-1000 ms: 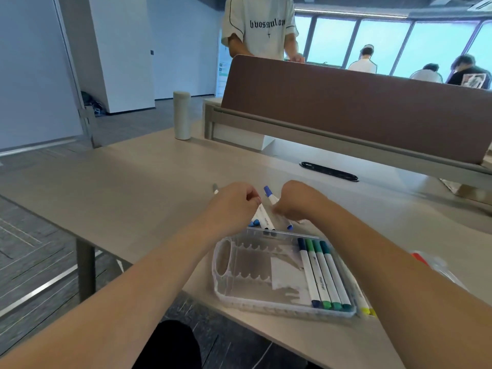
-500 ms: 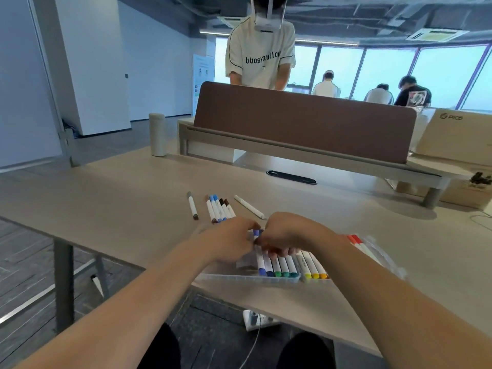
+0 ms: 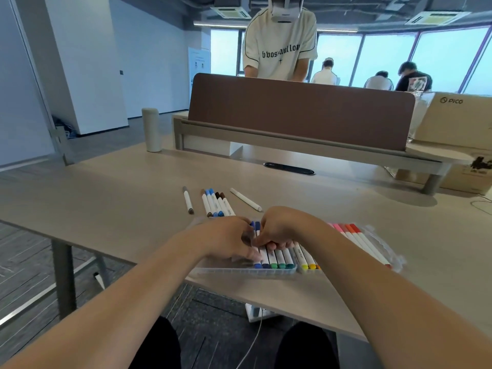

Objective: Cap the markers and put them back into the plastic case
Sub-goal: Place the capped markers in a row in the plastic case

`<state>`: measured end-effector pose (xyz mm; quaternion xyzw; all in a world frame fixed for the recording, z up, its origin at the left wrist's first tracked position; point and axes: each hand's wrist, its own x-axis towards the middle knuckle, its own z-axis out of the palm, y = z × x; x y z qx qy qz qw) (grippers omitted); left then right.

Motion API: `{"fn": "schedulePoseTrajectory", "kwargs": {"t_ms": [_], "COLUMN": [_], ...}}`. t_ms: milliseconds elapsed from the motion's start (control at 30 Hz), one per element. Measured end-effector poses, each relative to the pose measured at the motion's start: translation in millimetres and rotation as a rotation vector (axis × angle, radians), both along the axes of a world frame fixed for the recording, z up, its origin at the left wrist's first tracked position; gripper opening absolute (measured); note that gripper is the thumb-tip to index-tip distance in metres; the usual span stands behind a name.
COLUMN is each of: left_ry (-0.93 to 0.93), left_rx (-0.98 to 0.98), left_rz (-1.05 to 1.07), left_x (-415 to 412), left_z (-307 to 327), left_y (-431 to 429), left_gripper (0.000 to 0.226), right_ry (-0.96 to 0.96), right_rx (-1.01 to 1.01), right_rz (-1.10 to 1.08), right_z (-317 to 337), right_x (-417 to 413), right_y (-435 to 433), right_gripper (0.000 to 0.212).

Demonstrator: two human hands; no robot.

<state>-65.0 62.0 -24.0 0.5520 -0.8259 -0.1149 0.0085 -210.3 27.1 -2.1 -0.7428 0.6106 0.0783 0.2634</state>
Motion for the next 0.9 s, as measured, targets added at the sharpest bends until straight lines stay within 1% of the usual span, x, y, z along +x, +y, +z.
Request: {"fn": "schedulePoseTrajectory", "kwargs": {"t_ms": [133, 267, 333, 400, 467, 533, 567, 633, 700, 800, 900], "left_ry": [0.020, 0.047, 0.033, 0.040, 0.158, 0.304, 0.344, 0.440, 0.535, 0.583, 0.617], "left_rx": [-0.012, -0.002, -0.001, 0.020, 0.074, 0.110, 0.082, -0.012, -0.105, -0.155, -0.130], "left_rz": [-0.004, 0.002, -0.009, -0.011, 0.035, 0.101, 0.134, 0.224, 0.332, 0.429, 0.436], "left_x": [1, 0, -2, 1, 8, 17, 21, 31, 44, 61, 71], "left_z": [-2, -1, 1, -1, -1, 1, 4, 8, 13, 18, 21], "left_y": [-5, -2, 1, -3, -8, -12, -15, -24, -34, -46, -55], "left_gripper": [0.049, 0.051, 0.052, 0.051, 0.047, 0.047, 0.047, 0.036, 0.028, 0.026, 0.024], "right_ry": [0.016, 0.049, 0.068, 0.046, 0.030, 0.020, 0.004, -0.036, -0.059, -0.040, -0.020], "right_rx": [0.022, 0.038, 0.028, 0.063, 0.067, 0.006, -0.044, -0.148, -0.213, -0.301, -0.358], "right_rz": [0.010, 0.035, 0.057, 0.064, 0.082, 0.078, 0.066, 0.048, 0.027, 0.013, -0.005], "right_z": [1, 1, 1, 1, 3, 6, 7, 6, 4, -2, -10], "right_x": [0, 0, -1, -3, -2, 1, 3, 9, 19, 39, 57], "right_y": [-2, -7, -11, -14, -18, -24, -27, -37, -47, -68, -90], "right_gripper": [0.036, 0.041, 0.036, 0.029, 0.027, 0.028, 0.030, 0.035, 0.031, 0.023, 0.024]}}
